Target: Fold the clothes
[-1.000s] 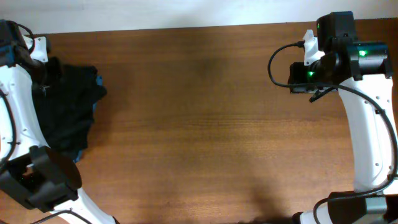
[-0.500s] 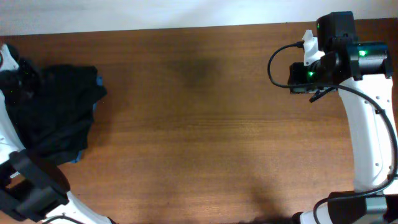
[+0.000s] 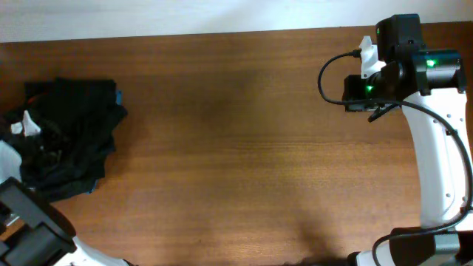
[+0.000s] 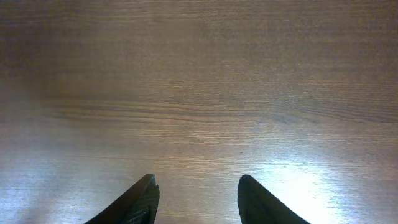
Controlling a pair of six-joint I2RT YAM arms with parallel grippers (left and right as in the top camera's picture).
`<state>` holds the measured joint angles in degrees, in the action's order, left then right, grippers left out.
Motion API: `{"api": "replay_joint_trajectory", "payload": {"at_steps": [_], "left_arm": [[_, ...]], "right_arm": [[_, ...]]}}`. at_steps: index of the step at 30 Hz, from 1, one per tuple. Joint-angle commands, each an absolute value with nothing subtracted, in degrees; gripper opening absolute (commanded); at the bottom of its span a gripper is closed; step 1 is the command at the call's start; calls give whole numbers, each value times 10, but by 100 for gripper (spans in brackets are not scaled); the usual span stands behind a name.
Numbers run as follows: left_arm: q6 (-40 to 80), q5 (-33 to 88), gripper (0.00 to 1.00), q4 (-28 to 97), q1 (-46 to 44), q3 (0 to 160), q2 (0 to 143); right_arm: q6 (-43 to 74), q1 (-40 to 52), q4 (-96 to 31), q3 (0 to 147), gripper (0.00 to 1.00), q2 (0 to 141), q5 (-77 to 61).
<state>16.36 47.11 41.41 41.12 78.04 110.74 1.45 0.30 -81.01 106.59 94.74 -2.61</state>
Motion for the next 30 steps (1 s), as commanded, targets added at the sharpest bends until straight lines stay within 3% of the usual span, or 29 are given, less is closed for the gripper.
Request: {"api": "replay_joint_trajectory", "payload": {"at_steps": [1, 11, 15, 17, 19, 23, 24, 25, 30], "left_arm": [[173, 472, 10, 415, 447, 748, 1124], [143, 495, 24, 394, 451, 825, 1072], [140, 482, 45, 395, 451, 886, 1037], [141, 483, 61, 395, 450, 915, 1019], [141, 483, 66, 395, 448, 932, 1003], [128, 482, 77, 395, 418, 959, 966], [107, 475, 99, 395, 397, 962, 955], [94, 429, 99, 403, 365, 962, 944], [-2, 277, 99, 456, 232, 962, 935]], "right_arm": [[13, -1, -810, 1063, 46, 946, -29], [13, -1, -811, 1063, 47, 946, -29], [13, -1, -810, 1063, 47, 946, -29], [13, -1, -810, 1063, 47, 946, -29], [13, -1, -810, 1063, 48, 946, -29], [13, -1, -800, 1063, 86, 946, -29], [13, -1, -792, 1063, 90, 946, -29], [13, -1, -780, 1063, 97, 946, -29], [7, -1, -724, 1063, 99, 946, -30]]}}
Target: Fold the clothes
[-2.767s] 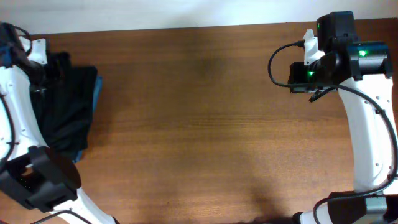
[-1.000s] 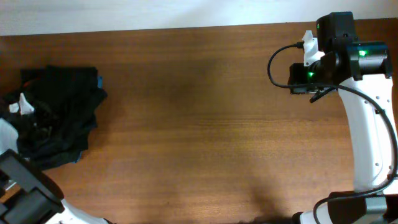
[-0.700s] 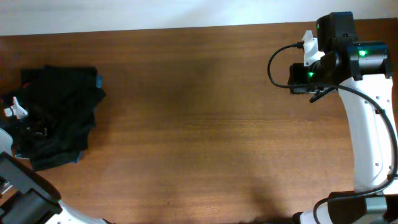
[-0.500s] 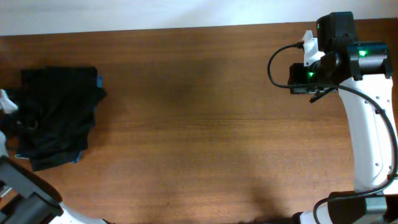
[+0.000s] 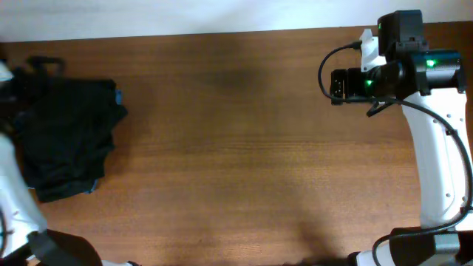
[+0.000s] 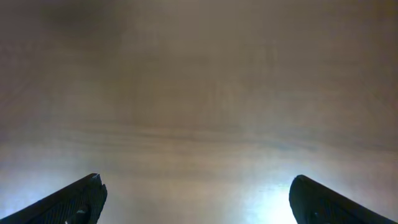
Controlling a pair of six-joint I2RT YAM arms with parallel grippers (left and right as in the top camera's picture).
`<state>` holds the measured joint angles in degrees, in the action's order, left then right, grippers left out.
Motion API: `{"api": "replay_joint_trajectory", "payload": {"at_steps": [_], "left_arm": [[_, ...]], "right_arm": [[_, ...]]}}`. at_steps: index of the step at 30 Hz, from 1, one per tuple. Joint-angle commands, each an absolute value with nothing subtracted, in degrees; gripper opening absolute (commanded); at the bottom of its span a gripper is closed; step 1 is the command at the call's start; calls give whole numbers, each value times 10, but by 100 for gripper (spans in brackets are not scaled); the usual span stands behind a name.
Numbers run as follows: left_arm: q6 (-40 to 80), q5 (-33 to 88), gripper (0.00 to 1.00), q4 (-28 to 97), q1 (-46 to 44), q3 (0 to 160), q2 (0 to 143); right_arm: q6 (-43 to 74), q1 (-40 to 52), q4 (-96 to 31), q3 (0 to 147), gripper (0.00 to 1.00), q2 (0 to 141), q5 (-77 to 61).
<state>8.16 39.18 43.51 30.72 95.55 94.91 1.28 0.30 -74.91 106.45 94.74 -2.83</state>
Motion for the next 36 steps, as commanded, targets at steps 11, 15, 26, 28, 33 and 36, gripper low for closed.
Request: {"api": "replay_joint_trajectory", "payload": {"at_steps": [11, 15, 26, 28, 33, 36], "left_arm": [[-107, -1, 99, 554, 28, 962, 936], [-93, 28, 99, 582, 47, 962, 927], [-85, 140, 99, 518, 123, 831, 748], [-85, 142, 99, 454, 125, 738, 670], [-85, 138, 99, 344, 125, 537, 492], [-85, 138, 99, 359, 125, 486, 444]], "right_arm": [[3, -1, -746, 1063, 99, 942, -29], [12, -1, -783, 1063, 99, 911, -29], [50, -1, -736, 922, 99, 676, -27], [50, 0, -668, 809, 99, 588, -29], [50, 0, -547, 572, 99, 387, -23], [50, 0, -542, 507, 99, 338, -23]]}}
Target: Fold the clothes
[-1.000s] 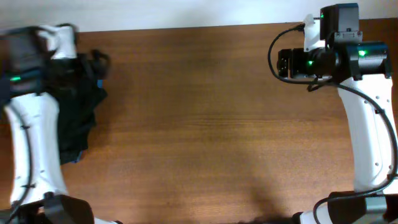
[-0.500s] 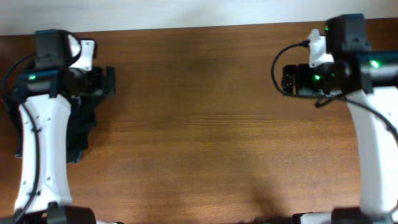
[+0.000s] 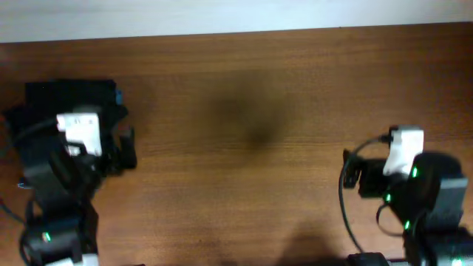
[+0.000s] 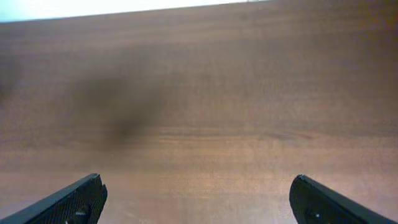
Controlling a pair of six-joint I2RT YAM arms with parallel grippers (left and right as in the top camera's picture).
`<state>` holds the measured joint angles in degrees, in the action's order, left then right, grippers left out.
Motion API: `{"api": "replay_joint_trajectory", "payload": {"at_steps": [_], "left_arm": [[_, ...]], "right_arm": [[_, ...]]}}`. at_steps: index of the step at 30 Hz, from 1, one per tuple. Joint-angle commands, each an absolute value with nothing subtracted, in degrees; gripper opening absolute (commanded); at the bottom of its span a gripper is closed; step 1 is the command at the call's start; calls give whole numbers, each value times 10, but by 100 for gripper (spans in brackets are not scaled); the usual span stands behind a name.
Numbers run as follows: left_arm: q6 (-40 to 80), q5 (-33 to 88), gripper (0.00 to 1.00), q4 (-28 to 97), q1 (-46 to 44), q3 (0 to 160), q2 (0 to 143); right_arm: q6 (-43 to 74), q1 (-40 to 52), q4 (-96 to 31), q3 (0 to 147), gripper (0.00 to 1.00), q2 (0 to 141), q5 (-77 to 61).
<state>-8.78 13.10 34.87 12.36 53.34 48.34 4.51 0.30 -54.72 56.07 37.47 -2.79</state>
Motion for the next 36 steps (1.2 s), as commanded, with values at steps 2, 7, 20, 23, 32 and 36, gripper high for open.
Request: {"api": "replay_joint_trajectory", "payload": {"at_steps": [2, 7, 20, 23, 32, 36], "left_arm": [[-85, 138, 99, 406, 125, 473, 430], [-85, 138, 99, 522, 125, 471, 433], [-85, 138, 99, 554, 125, 471, 434], [-85, 138, 100, 554, 125, 471, 434], [-85, 138, 99, 554, 125, 471, 434], [-85, 138, 99, 554, 125, 471, 434]], "right_arm": [[50, 0, -546, 473, 99, 325, -23], [50, 0, -546, 427, 99, 336, -23], [50, 0, -546, 415, 99, 312, -23], [50, 0, -561, 415, 99, 228, -23], [48, -1, -580, 381, 98, 16, -5], [47, -1, -535, 328, 99, 2, -3]]}}
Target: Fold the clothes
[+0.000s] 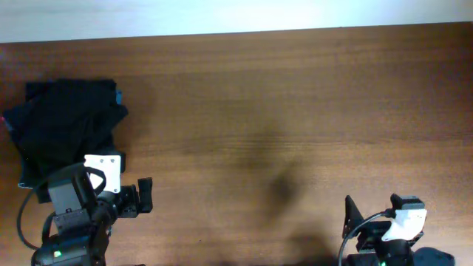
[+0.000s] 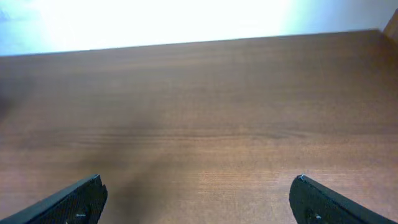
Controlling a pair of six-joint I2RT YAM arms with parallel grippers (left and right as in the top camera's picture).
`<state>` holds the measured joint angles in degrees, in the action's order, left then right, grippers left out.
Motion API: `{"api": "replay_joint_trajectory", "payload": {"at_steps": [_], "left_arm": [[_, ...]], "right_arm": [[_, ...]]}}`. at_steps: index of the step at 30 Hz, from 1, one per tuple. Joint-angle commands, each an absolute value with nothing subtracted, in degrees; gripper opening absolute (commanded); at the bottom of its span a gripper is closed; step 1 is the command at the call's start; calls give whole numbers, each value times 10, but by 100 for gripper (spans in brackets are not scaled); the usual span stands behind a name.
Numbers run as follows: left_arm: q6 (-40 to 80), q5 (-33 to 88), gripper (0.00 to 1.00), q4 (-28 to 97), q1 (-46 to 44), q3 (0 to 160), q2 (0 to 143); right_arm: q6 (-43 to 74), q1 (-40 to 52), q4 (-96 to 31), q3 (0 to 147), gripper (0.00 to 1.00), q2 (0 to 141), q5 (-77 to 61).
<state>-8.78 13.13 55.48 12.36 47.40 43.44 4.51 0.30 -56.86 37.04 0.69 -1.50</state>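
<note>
A pile of dark clothes [image 1: 65, 125] with a blue edge lies bunched at the table's far left. My left gripper [image 1: 145, 194] hangs near the front edge, just below and right of the pile and apart from it; whether it is open does not show from above. My right gripper [image 1: 350, 219] is at the front right, far from the clothes. In the right wrist view the right gripper [image 2: 198, 182] stands wide open, its fingertips [image 2: 87, 190] in the lower corners, with only bare wood between them.
The brown wooden table [image 1: 281, 96] runs to a white wall along its far edge [image 2: 186, 42]. Both arm bases sit at the front edge, left [image 1: 70, 236] and right [image 1: 395, 240]. Soft shadows lie mid-table.
Both arms have drawn back toward the front edge. The left one now sits below the clothes pile instead of over it. The right gripper is still wide open.
At first the left arm was on the clothes pile and the right gripper was narrowly open at the far right. Then the left arm stood beside the pile and the right gripper was wide open. Later both arms were nearer the front, and now lower still.
</note>
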Motion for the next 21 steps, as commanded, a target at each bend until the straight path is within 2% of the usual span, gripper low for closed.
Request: {"api": "replay_joint_trajectory", "payload": {"at_steps": [1, 5, 9, 13, 15, 18, 21], "left_arm": [[-85, 138, 99, 554, 125, 471, 434], [-85, 138, 99, 554, 125, 471, 434], [-85, 138, 99, 554, 125, 471, 434], [-85, 138, 99, 554, 125, 471, 434], [-85, 138, 99, 554, 125, 471, 434], [-85, 138, 99, 554, 125, 471, 434], [-85, 138, 99, 554, 125, 471, 434]], "right_arm": [[47, -1, -516, 315, 99, 2, -3], [48, -1, -348, 210, 99, 2, -7], [48, -1, -110, 88, 99, 2, 6], [47, -1, 44, 15, 99, 2, 40], [50, 0, 38, 3, 98, 2, 31], [50, 3, -50, 3, 98, 3, 6], [50, 3, -46, 3, 99, 5, 7]]}}
